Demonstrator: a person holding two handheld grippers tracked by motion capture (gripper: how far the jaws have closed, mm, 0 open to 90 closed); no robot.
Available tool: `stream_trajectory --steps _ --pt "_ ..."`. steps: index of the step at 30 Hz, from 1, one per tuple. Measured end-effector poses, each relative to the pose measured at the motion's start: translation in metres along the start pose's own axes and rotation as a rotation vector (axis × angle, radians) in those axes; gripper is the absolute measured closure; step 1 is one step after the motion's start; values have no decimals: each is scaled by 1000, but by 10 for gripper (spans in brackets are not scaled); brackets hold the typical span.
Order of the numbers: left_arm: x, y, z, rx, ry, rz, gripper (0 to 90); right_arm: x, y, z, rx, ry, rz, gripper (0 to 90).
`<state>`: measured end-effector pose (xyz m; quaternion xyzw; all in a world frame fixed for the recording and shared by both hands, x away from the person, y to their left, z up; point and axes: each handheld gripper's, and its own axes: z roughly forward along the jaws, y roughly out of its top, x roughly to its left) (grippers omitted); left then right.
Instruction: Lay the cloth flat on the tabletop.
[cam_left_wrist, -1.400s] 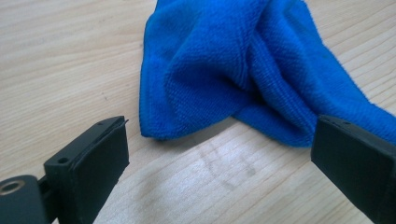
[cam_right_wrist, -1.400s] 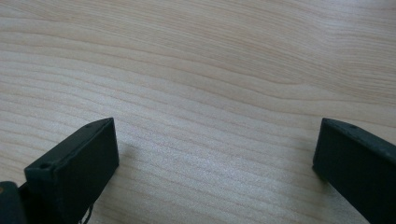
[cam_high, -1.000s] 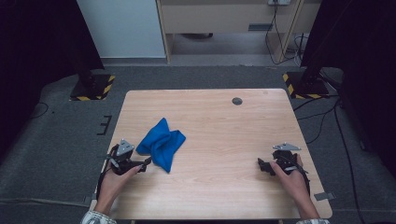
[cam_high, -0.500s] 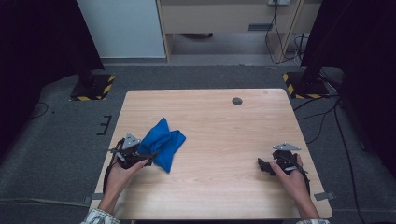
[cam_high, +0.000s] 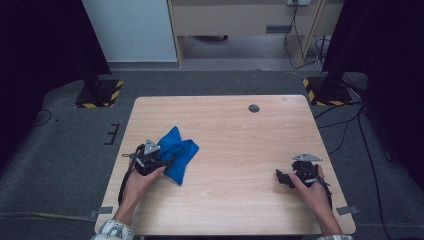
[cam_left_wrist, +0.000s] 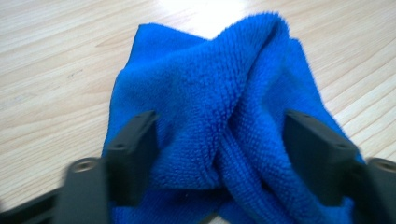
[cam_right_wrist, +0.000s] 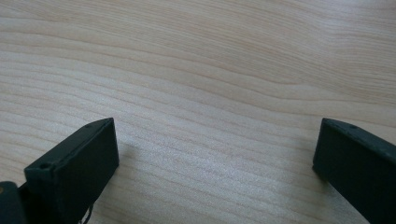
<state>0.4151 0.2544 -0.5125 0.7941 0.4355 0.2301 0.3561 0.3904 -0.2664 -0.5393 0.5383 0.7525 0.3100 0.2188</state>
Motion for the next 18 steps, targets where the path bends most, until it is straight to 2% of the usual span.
stream_trajectory --steps 5,7,9,12,18 --pt "2 0 7 16 21 -14 555 0 0 0 -2 -2 0 5" --pt "3 1 9 9 23 -20 660 0 0 0 -1 -1 0 5" --pt "4 3 10 -19 20 -38 731 0 0 0 -1 -1 0 5" --pt "6 5 9 -48 4 -59 777 0 0 0 -2 -1 0 5" --pt "0 15 2 -89 -52 -59 796 0 0 0 -1 -1 0 5"
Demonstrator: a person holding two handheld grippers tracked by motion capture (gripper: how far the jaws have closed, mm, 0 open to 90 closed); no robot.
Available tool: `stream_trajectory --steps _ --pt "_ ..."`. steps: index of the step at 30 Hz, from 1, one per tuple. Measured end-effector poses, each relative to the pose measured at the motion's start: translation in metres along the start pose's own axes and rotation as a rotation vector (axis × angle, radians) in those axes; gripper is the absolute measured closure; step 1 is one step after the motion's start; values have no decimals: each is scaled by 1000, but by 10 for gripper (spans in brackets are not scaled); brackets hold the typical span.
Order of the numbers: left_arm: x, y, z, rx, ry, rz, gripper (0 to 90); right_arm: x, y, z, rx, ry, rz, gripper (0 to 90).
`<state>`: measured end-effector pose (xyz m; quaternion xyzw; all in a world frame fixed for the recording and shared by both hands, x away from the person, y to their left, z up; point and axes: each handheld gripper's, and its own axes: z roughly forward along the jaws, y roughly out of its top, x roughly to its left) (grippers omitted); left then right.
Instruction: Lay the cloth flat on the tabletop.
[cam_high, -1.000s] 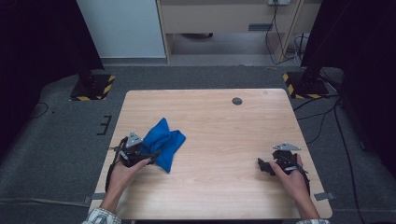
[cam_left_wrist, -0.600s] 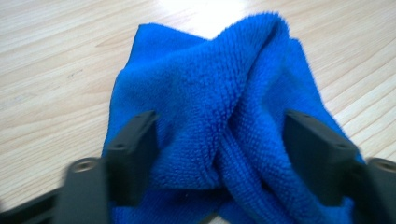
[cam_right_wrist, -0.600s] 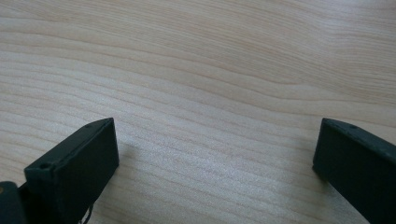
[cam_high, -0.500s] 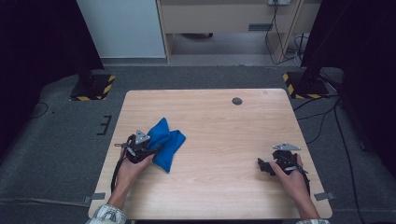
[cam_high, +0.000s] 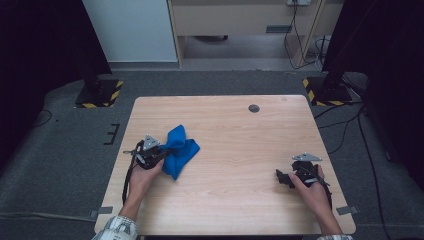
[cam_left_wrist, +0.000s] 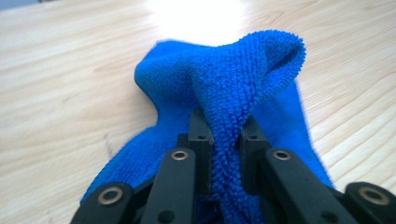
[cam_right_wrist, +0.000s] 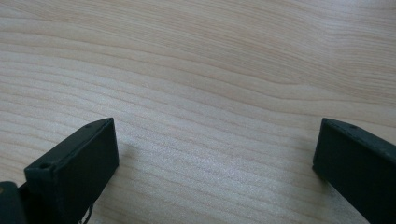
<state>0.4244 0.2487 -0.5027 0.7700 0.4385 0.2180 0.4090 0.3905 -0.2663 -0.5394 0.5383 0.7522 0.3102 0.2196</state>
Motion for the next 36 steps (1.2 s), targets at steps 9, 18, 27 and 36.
stream_trajectory --steps 9,18,27,36 --pt "-22 19 4 -34 -93 27 798 0 0 0 1 1 0 4" --pt "-46 28 17 -25 -149 65 799 0 0 0 0 0 0 5" --pt "-75 36 31 -23 -215 94 799 0 0 0 0 0 0 4" --pt "-113 41 48 -22 -291 129 798 0 0 0 1 0 0 5"
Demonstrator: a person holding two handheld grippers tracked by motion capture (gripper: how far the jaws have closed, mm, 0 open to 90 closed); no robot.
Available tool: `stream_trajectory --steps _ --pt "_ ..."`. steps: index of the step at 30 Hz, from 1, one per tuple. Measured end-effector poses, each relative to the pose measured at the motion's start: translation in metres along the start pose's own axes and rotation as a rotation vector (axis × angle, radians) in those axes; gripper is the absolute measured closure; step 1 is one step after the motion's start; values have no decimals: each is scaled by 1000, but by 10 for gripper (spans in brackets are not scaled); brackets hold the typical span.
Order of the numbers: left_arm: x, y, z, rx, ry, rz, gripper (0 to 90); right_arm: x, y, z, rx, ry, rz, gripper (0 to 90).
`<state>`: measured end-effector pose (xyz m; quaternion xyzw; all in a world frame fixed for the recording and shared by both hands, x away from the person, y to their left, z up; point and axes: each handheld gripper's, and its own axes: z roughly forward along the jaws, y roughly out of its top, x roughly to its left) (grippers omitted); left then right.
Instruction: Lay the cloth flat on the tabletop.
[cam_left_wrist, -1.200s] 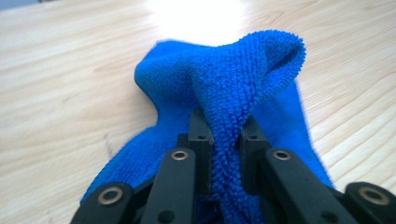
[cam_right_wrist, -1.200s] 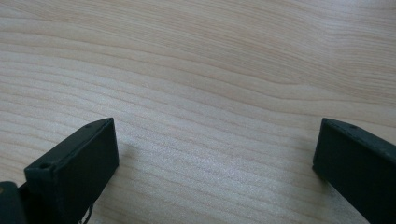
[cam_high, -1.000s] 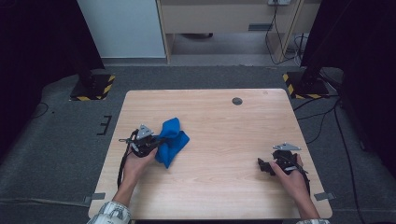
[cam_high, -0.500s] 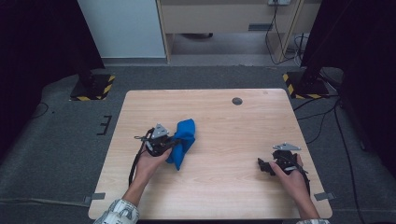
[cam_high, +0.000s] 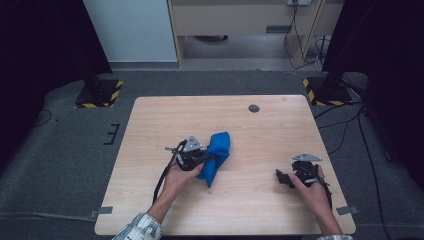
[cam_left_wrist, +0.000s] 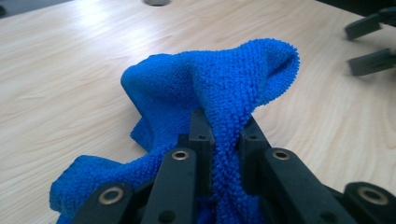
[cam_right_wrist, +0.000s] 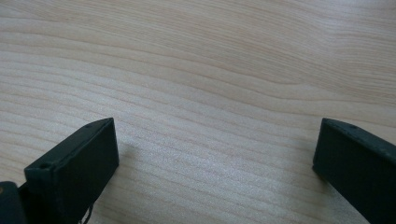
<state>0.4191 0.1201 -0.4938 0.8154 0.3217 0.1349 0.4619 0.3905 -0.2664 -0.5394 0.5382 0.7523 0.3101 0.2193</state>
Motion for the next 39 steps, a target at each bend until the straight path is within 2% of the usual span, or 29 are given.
stream_trajectory --steps 6,13,17,21,23,25,27,29,31,33,34,36,39 --pt "-23 3 16 20 -37 41 797 0 0 0 0 -1 0 4" --pt "-39 4 24 24 -60 68 797 0 0 0 1 0 0 5" --pt "-42 5 26 22 -56 77 796 0 0 0 1 -2 1 5" --pt "-38 2 32 31 -42 62 793 0 0 0 0 -2 0 5" --pt "-37 0 35 38 -54 55 786 0 0 0 0 -1 -1 5" --pt "-40 -2 37 51 -42 85 750 0 0 0 1 -1 0 5" --pt "-40 -1 36 33 -40 82 680 0 0 0 3 -1 0 5" --pt "-41 2 33 22 -29 79 522 0 1 0 10 4 -5 8" --pt "-40 3 28 13 -28 79 458 0 2 0 14 9 -7 26" --pt "-40 4 27 10 -23 80 379 0 4 -2 23 27 -29 82" --pt "-38 5 21 -6 -29 65 345 2 6 -3 16 32 -37 83" --pt "-36 7 15 -22 -22 62 303 4 9 -5 -6 25 -46 83" --pt "-30 10 4 -54 -17 51 273 6 15 -8 -39 34 -49 142"
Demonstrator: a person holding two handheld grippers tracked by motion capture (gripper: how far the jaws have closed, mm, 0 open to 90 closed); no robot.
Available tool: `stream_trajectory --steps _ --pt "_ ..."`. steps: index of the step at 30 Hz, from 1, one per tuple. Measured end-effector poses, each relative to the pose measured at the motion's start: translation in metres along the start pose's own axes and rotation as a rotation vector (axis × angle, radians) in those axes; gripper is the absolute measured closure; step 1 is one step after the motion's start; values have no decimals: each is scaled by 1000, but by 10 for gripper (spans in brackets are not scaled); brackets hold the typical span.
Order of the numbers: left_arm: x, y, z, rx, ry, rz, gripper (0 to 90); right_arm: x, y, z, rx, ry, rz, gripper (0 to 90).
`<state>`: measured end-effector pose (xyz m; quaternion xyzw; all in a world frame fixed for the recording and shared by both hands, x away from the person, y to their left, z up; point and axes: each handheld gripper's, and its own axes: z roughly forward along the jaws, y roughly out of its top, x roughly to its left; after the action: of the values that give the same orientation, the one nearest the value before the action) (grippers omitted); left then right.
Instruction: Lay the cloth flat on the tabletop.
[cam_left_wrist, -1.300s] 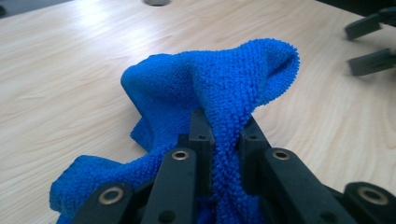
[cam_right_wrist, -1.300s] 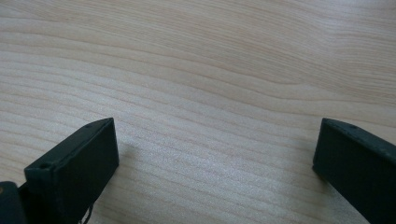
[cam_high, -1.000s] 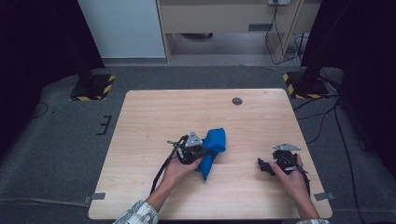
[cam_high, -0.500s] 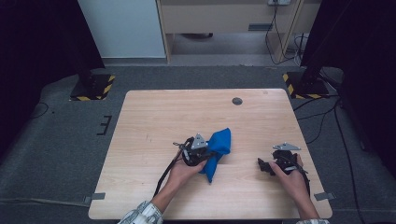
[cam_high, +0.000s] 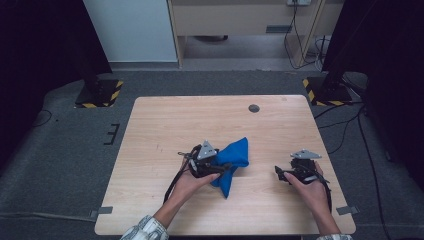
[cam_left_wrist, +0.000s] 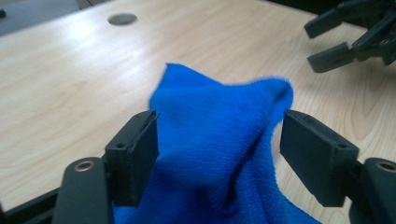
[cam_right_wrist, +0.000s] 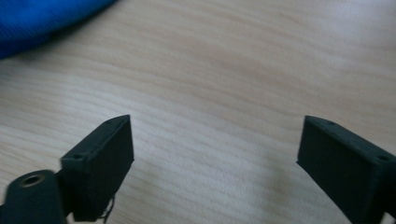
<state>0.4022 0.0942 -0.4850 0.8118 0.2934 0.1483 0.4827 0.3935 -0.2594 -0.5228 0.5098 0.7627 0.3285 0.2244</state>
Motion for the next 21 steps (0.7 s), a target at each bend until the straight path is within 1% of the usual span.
stream_trajectory --steps 1,3,4,5,7,9,10,14,16,17,19,21 --pt "2 1 -4 -10 1 -6 273 1 4 0 -7 7 3 160" --pt "6 2 -10 -22 8 -14 273 2 10 0 -22 5 -11 215" --pt "9 3 -15 -26 11 -12 274 3 13 -1 -36 0 -10 238" --pt "11 3 -18 -29 18 -15 278 4 19 -2 -55 11 -13 264" --pt "16 3 -23 -41 32 -27 284 8 26 -1 -71 15 -32 314" --pt "22 3 -29 -47 49 -38 294 13 35 3 -75 35 -56 357" --pt "25 2 -32 -47 56 -40 295 18 39 7 -75 53 -67 381" --pt "34 -3 -41 -50 83 -56 315 31 51 19 -69 100 -89 471" --pt "38 -7 -45 -44 96 -58 322 36 57 24 -67 122 -92 521" --pt "38 -7 -45 -44 96 -58 324 39 61 26 -67 129 -97 548" --pt "41 -12 -48 -29 111 -55 328 44 67 30 -66 146 -93 599" --pt "43 -16 -49 -16 114 -46 331 48 73 35 -64 159 -89 639"
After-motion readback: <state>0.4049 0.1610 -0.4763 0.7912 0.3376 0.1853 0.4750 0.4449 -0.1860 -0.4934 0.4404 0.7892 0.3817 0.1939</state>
